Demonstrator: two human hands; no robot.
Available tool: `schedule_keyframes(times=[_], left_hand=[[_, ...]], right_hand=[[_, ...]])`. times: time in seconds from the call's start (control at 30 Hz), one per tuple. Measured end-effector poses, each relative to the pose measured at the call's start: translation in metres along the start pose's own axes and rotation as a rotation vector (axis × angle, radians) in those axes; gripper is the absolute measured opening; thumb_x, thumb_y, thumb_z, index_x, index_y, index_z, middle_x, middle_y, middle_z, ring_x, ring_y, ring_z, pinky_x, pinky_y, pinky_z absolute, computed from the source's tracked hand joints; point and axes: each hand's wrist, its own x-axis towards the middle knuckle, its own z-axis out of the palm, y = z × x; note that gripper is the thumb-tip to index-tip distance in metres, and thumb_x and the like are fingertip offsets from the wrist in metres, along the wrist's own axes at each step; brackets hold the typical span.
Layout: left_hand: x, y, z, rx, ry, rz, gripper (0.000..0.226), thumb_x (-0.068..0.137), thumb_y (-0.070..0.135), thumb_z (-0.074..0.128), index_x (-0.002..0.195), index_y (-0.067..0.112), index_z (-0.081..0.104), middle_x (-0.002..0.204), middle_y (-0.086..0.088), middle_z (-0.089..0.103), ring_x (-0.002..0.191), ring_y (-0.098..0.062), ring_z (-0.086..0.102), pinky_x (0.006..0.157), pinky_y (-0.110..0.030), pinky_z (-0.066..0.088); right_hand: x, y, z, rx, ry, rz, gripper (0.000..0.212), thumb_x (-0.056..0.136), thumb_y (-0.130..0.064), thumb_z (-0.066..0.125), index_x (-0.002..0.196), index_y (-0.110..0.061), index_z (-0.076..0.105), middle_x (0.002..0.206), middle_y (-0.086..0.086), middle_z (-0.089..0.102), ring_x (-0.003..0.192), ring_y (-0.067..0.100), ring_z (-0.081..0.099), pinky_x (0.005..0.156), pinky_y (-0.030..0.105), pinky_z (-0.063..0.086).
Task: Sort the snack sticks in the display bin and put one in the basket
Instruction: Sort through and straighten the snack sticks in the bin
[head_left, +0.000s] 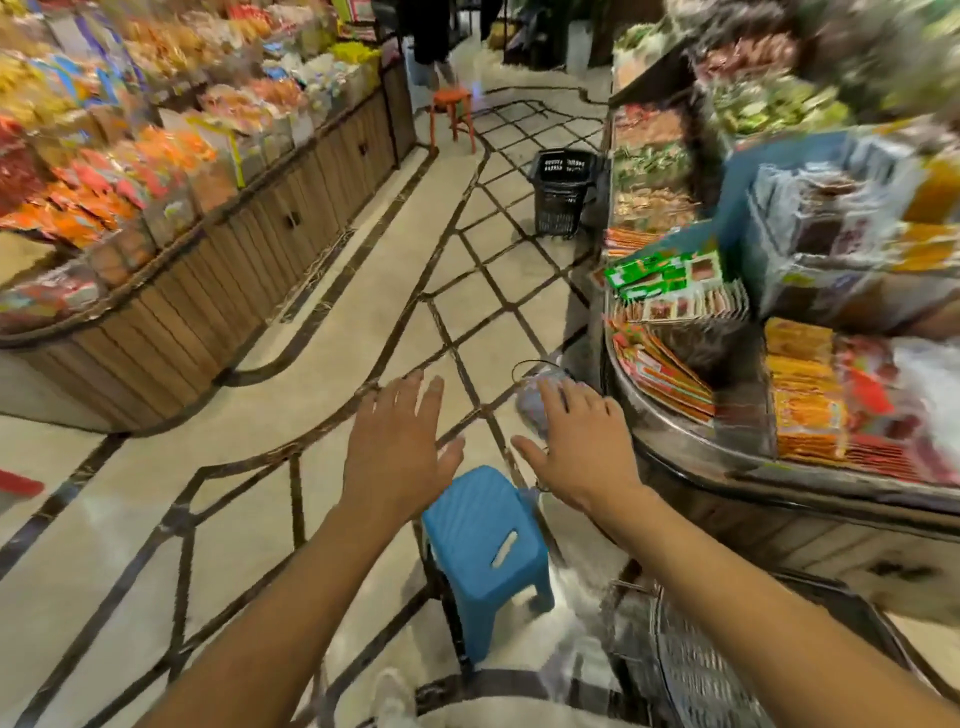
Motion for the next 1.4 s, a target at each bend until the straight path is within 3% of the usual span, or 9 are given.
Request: schedule_keyframes(times=[0.2, 0.3, 0.4, 0.67, 0.8, 1.07, 1.4], left_hand=[[0.091, -0.023, 0.025, -0.102, -0.023, 0.27, 0.074, 0.086, 0.056, 0.039, 0.14, 0.008, 0.053, 0.14, -0.02, 0.056, 0.122, -0.04, 0.057, 0.102, -0.054, 0.047], [0.129, -0.023, 0.029, -0.125, -0.015, 0.406, 0.071, 0.085, 0.054, 0.04, 0.137, 0.008, 0.056, 0.133, -0.02, 0.06, 0.115, -0.04, 0.06, 0.097, -0.051, 0.047], [0.162, -0.013, 0.031, -0.156, -0.019, 0.508, 0.073, 0.082, 0.054, 0.039, 0.135, 0.008, 0.059, 0.132, -0.019, 0.062, 0.112, -0.039, 0.061, 0.092, -0.05, 0.05], [0.229, 0.057, 0.044, -0.142, -0.018, 0.693, 0.076, 0.087, 0.058, 0.044, 0.149, 0.015, 0.044, 0.151, -0.013, 0.049, 0.135, -0.034, 0.047, 0.11, -0.05, 0.04], [0.258, 0.105, 0.058, -0.075, -0.019, 0.746, 0.075, 0.093, 0.059, 0.048, 0.154, 0.017, 0.035, 0.156, -0.009, 0.042, 0.141, -0.03, 0.04, 0.115, -0.048, 0.034], [0.321, 0.219, 0.085, 0.044, -0.113, 0.723, 0.076, 0.092, 0.061, 0.043, 0.153, 0.015, 0.037, 0.153, -0.011, 0.045, 0.139, -0.031, 0.042, 0.114, -0.048, 0.036], [0.371, 0.296, 0.111, 0.082, -0.162, 0.712, 0.074, 0.094, 0.06, 0.046, 0.154, 0.017, 0.034, 0.156, -0.01, 0.042, 0.142, -0.03, 0.039, 0.118, -0.045, 0.03]], right_hand=[[0.037, -0.002, -0.008, -0.084, 0.01, 0.233, 0.082, 0.095, -0.069, 0.034, 0.16, -0.02, 0.017, 0.162, 0.012, 0.029, 0.147, 0.031, 0.029, 0.117, 0.048, 0.027], [0.047, -0.003, -0.014, -0.089, 0.018, 0.375, 0.087, 0.09, -0.073, 0.024, 0.159, -0.021, 0.018, 0.162, 0.011, 0.03, 0.148, 0.031, 0.029, 0.117, 0.048, 0.026], [0.049, 0.004, -0.016, -0.117, 0.008, 0.488, 0.085, 0.092, -0.072, 0.032, 0.159, -0.021, 0.019, 0.161, 0.012, 0.032, 0.147, 0.031, 0.032, 0.115, 0.048, 0.028], [0.054, 0.053, -0.014, -0.06, 0.054, 0.706, 0.084, 0.094, -0.071, 0.038, 0.159, -0.022, 0.018, 0.162, 0.011, 0.031, 0.149, 0.028, 0.028, 0.117, 0.046, 0.027], [0.064, 0.105, -0.005, -0.007, 0.071, 0.743, 0.084, 0.094, -0.071, 0.037, 0.16, -0.022, 0.016, 0.165, 0.01, 0.026, 0.151, 0.028, 0.024, 0.12, 0.046, 0.025], [0.11, 0.235, 0.021, 0.15, 0.038, 0.679, 0.087, 0.095, -0.069, 0.041, 0.161, -0.017, 0.017, 0.163, 0.013, 0.029, 0.15, 0.029, 0.027, 0.119, 0.046, 0.03], [0.14, 0.318, 0.05, 0.242, -0.033, 0.639, 0.087, 0.095, -0.07, 0.037, 0.161, -0.018, 0.014, 0.164, 0.013, 0.027, 0.15, 0.029, 0.026, 0.12, 0.045, 0.028]])
